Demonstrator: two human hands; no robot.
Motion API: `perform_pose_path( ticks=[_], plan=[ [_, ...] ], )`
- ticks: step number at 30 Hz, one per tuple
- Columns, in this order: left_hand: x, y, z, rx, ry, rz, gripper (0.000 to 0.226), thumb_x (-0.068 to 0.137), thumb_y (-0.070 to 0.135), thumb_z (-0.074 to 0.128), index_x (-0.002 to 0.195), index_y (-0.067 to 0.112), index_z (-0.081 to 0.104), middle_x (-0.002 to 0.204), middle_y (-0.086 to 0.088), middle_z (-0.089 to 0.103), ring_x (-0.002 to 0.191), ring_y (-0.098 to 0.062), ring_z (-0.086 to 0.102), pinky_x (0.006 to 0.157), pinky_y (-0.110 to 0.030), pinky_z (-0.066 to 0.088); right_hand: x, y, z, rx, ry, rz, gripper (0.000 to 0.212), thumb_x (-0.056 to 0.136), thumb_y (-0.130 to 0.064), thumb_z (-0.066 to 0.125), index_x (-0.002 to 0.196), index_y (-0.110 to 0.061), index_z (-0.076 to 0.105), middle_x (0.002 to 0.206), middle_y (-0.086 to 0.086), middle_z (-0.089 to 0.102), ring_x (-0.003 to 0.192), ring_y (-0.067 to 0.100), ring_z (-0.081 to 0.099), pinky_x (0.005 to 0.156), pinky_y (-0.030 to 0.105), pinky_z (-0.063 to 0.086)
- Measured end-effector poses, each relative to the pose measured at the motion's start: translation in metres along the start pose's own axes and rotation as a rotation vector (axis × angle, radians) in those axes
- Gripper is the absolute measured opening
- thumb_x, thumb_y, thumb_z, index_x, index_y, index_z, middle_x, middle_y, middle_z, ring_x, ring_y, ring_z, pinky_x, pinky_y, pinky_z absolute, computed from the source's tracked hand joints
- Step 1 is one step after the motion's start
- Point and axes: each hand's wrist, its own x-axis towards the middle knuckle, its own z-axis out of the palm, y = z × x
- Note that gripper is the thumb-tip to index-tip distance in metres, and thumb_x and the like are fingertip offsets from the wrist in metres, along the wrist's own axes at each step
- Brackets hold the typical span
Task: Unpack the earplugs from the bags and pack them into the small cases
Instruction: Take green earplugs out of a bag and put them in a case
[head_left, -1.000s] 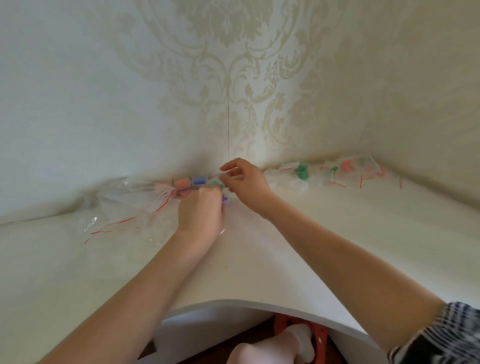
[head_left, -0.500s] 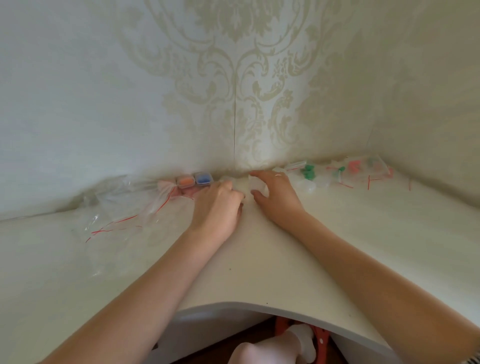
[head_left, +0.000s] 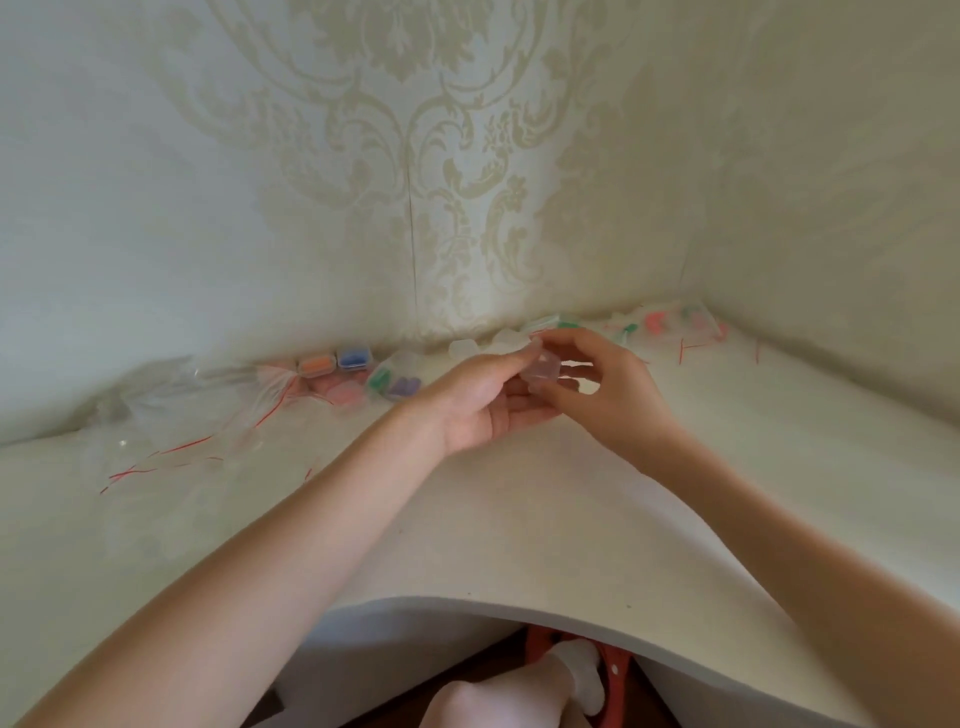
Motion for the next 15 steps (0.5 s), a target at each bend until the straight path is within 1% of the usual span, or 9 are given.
perform_pose_path(
  ticks=[2,4,5,6,8,10,13,15],
  plan=[
    [0.01,-0.011,0.002,-0.077,-0.046,-0.036,0.024,0.097,0.023,0.049,0.099,0.005,0.065,0.09,-0.009,0.071,0.075,-0.013,0.07,0.075,-0.026,0.058,-0.001,0.007,-0.008,-0.048,0.028,0.03,0.04,0.08,-0.016,0.074,0.117,-0.025,0.062,0.108,-0.015,0.065,0.096,-0.002,0.06,0.082,0.006,0.044],
    [0.015,-0.019,0.003,-0.041,-0.052,-0.055,0.017,0.091,0.02,0.055,0.097,0.007,0.064,0.09,-0.004,0.07,0.073,-0.007,0.068,0.072,-0.021,0.057,-0.001,0.012,-0.01,-0.1,0.017,0.054,0.039,0.078,-0.011,0.072,0.115,-0.023,0.064,0.105,-0.011,0.065,0.095,0.002,0.061,0.077,0.005,0.044],
    [0.016,-0.021,0.003,-0.038,-0.064,-0.057,0.018,0.087,0.02,0.059,0.097,0.007,0.064,0.089,-0.002,0.071,0.073,-0.006,0.068,0.07,-0.019,0.057,0.0,0.012,-0.01,-0.114,0.013,0.05,0.038,0.078,-0.009,0.071,0.112,-0.022,0.064,0.103,-0.01,0.065,0.093,0.0,0.061,0.075,0.004,0.044],
    [0.018,-0.021,0.001,-0.064,-0.086,-0.062,0.025,0.081,0.024,0.061,0.099,0.006,0.065,0.09,-0.003,0.072,0.075,-0.007,0.069,0.071,-0.02,0.057,0.0,0.011,-0.01,-0.11,0.014,0.04,0.036,0.077,-0.007,0.07,0.11,-0.02,0.065,0.099,-0.011,0.065,0.09,-0.002,0.061,0.073,0.004,0.044],
    [0.017,-0.019,-0.004,-0.173,-0.132,-0.095,0.041,0.076,0.032,0.061,0.104,0.003,0.065,0.095,-0.01,0.072,0.08,-0.014,0.071,0.075,-0.025,0.058,0.0,0.008,-0.009,-0.075,0.008,0.027,0.034,0.078,-0.005,0.071,0.109,-0.019,0.065,0.096,-0.012,0.066,0.087,-0.004,0.06,0.072,0.005,0.044],
    [0.016,-0.016,-0.006,-0.212,-0.152,-0.124,0.044,0.079,0.036,0.057,0.104,0.001,0.064,0.093,-0.015,0.072,0.077,-0.018,0.072,0.074,-0.029,0.059,-0.001,0.008,-0.01,-0.051,-0.015,0.025,0.035,0.077,-0.006,0.073,0.107,-0.021,0.064,0.095,-0.01,0.067,0.088,-0.004,0.061,0.073,0.005,0.044],
    [0.014,-0.019,-0.001,-0.191,-0.111,-0.104,0.034,0.089,0.031,0.052,0.1,0.001,0.063,0.085,-0.014,0.072,0.069,-0.017,0.071,0.068,-0.029,0.06,-0.005,0.011,-0.01,-0.076,-0.017,0.034,0.038,0.075,-0.005,0.075,0.102,-0.027,0.061,0.093,-0.01,0.066,0.086,-0.005,0.061,0.074,0.004,0.044],
    [0.014,-0.021,0.003,-0.213,-0.092,-0.08,0.032,0.088,0.03,0.053,0.096,0.001,0.063,0.082,-0.013,0.072,0.067,-0.017,0.071,0.065,-0.028,0.06,-0.005,0.011,-0.009,-0.094,-0.007,0.029,0.039,0.075,-0.001,0.072,0.106,-0.023,0.062,0.093,-0.008,0.066,0.083,0.001,0.061,0.074,0.006,0.046]
  ],
)
